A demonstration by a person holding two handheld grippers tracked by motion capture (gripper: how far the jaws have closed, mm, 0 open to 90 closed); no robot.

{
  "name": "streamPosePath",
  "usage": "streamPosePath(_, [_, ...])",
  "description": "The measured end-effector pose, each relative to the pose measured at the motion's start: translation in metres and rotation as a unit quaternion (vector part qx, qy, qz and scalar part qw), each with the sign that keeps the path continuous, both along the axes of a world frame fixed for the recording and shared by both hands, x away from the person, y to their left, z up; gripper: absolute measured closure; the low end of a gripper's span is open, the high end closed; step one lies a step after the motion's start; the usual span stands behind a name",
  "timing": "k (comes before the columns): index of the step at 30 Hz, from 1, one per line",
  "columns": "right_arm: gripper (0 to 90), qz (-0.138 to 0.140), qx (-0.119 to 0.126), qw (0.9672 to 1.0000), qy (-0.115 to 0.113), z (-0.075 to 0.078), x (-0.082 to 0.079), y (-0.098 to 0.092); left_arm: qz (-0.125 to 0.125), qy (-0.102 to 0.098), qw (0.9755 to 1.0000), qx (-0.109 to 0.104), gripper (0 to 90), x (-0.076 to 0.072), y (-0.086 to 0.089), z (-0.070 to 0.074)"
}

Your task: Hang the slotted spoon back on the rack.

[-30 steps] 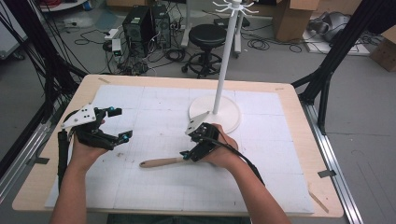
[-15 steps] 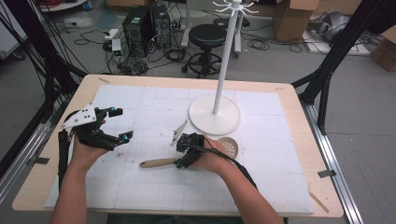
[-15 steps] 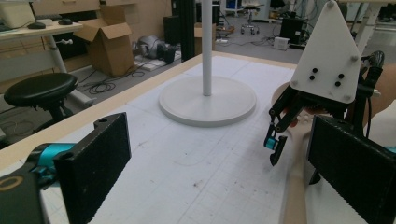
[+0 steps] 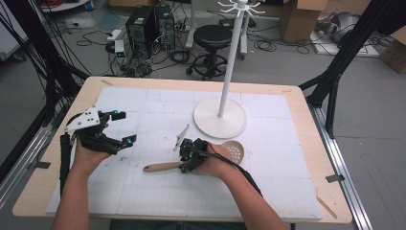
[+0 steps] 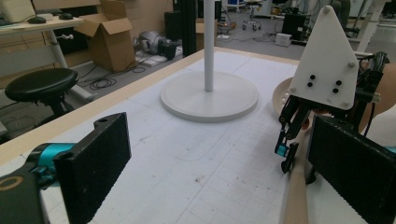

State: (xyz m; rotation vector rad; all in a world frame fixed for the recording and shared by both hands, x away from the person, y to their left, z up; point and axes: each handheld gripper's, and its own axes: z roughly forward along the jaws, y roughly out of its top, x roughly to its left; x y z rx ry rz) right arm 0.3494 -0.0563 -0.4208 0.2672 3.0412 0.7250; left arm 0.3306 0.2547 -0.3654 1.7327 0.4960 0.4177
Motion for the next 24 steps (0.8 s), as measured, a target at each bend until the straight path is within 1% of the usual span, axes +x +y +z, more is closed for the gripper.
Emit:
streamPosePath(8, [69.2, 0.002, -0.006, 1.0, -0.007, 0.0007, -0.0014, 0.0006, 0.0, 0.0, 1.0, -0.001, 7.0, -0.0003, 0.0, 0.0002])
streamPosePath(13, [74.9, -0.003, -0.011, 0.9999, -0.002, 0.0016, -0.0015, -0.0015, 0.0, 0.0, 1.0, -0.002, 7.0, 0.0001, 0.0008, 0.0001])
streamPosePath(17, [75.0, -0.011, -0.01, 0.9999, 0.005, 0.0014, -0.0006, -0.0021, -0.001, 0.001, 1.0, 0.0, 7.0, 0.0003, 0.0005, -0.0002])
streamPosePath(18, [75.1, -0.01, -0.009, 0.9999, 0.001, 0.0013, -0.0001, -0.002, -0.001, 0.001, 1.0, 0.0, 7.0, 0.0002, 0.0004, -0.0002])
streamPosePath(19, [75.1, -0.013, -0.011, 0.9998, 0.004, 0.0015, -0.001, -0.0018, -0.001, 0.001, 1.0, 0.0, 7.0, 0.0002, 0.0004, -0.0001])
streamPosePath(21, [75.2, -0.009, -0.01, 0.9999, -0.001, 0.0015, -0.0011, -0.0021, -0.001, 0.0, 1.0, -0.001, 7.0, 0.0001, 0.0007, 0.0])
streamPosePath(24, [75.2, -0.006, 0.002, 1.0, -0.002, 0.0008, -0.001, -0.0053, 0.0, 0.0, 1.0, -0.002, 7.0, 0.0003, 0.0017, 0.0002])
